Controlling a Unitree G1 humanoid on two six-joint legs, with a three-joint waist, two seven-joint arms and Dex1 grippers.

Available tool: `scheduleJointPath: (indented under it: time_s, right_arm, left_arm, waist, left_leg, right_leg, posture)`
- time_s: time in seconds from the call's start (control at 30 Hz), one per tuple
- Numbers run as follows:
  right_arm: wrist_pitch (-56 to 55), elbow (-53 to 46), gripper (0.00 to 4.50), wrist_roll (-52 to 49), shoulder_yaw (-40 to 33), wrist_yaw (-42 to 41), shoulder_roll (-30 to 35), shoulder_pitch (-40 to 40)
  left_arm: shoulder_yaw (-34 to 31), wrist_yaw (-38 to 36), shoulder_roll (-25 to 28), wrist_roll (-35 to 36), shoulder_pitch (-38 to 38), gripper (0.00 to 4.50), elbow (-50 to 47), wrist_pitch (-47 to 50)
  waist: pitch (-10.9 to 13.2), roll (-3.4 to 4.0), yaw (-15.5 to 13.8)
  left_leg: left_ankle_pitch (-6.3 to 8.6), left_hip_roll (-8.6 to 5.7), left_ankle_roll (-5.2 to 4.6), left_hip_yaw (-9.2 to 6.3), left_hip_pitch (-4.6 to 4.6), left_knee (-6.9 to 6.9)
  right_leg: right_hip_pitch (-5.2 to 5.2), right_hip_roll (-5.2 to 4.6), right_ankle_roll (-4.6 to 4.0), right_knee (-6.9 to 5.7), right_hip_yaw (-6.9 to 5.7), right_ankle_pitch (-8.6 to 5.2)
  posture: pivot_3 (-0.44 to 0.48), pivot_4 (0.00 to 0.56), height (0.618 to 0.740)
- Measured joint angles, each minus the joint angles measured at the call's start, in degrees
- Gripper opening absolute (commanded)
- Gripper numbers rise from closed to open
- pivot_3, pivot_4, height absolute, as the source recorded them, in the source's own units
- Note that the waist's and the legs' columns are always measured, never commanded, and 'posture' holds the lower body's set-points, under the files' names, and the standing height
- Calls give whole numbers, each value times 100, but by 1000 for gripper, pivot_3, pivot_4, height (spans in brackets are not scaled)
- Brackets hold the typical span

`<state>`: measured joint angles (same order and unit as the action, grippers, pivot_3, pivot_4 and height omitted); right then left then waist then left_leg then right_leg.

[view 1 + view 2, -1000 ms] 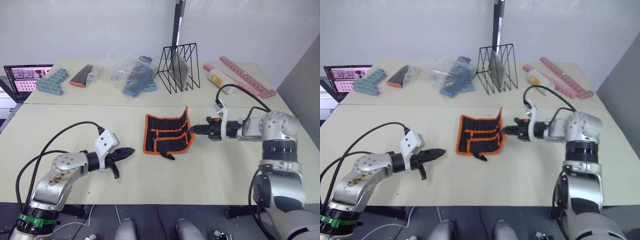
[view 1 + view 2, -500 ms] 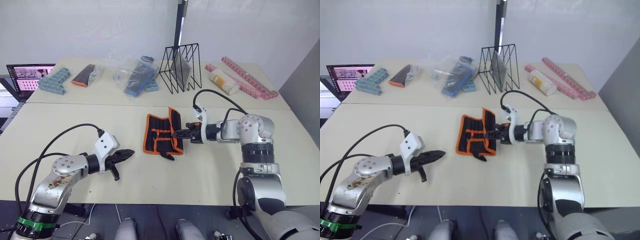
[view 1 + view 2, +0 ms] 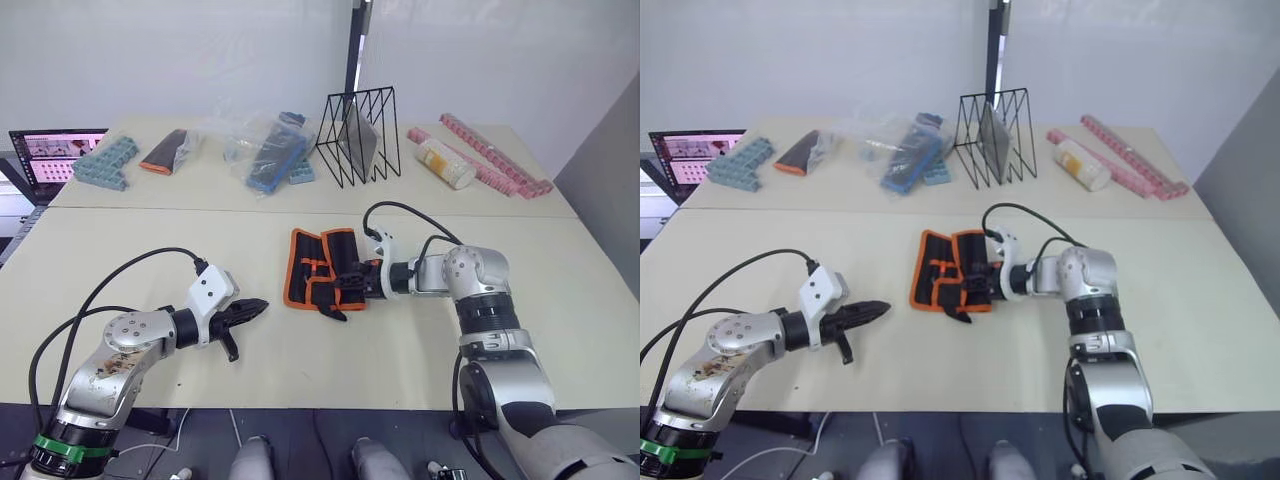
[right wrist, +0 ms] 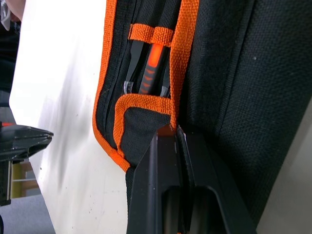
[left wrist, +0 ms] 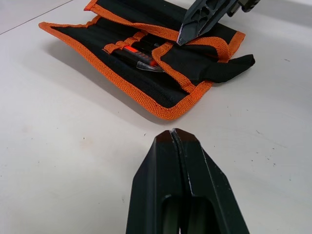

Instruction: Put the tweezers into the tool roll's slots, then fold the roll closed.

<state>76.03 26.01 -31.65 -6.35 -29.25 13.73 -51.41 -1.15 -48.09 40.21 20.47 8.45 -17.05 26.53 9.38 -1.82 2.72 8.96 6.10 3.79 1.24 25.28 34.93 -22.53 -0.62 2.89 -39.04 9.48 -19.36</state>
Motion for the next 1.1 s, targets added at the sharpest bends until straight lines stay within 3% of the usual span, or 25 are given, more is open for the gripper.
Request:
scheduleJointPath:
  time_s: [0.03, 0.13, 0.5, 0.8, 1.03, 1.1]
  right_arm:
    - [-48, 71, 29, -1, -52, 12, -26, -2]
    - [-134, 319, 764, -20, -218, 58, -117, -88]
    - [-140, -235, 4444, -366, -577, -63, -18, 107]
    - [-1195, -1249, 4444, -351, -684, -414, 444, 595]
    - [-3112, -2212, 4444, 51, -119, -1233, 696, 1305]
    - [-3429, -2238, 3583, 259, 247, -1576, 922, 1374]
  left_arm:
    - [0, 0, 0, 0, 0, 0, 0, 0]
    - [0, -5, 0, -2, 5, 0, 0, 0]
    - [0, -31, 50, -4, 20, 0, 4, -1]
    - [14, -105, 62, -10, 238, 0, 164, -10]
    - [26, -153, 61, -11, 253, 0, 206, -15]
    - [25, -150, 51, -8, 249, 0, 207, -14]
  waist:
    - [0, 0, 1]
    - [0, 1, 6]
    - [-1, 1, -49]
    - [0, 2, -18]
    - [1, 3, -14]
    - [1, 4, -22]
  left_leg:
    - [0, 0, 0, 0, -1, 0]
    - [0, 0, 0, 0, -3, 2]
    - [0, -1, 1, -3, -1, 12]
    - [0, -1, 0, -3, 0, 1]
    - [0, -1, 0, -6, 0, 2]
    - [0, 0, 0, -6, 0, 3]
  right_leg:
    - [1, 0, 0, 0, -1, 0]
    - [3, 0, 0, -1, -1, 0]
    - [11, 0, 0, -1, -2, 0]
    - [4, 0, 0, 0, -3, 0]
    - [5, 0, 0, 2, -6, 0]
    - [6, 0, 0, 2, -7, 0]
  posture:
    - [0, 150, 726]
    - [0, 150, 726]
    - [0, 150, 726]
    - [0, 150, 726]
    - [0, 150, 726]
    - [0, 150, 726]
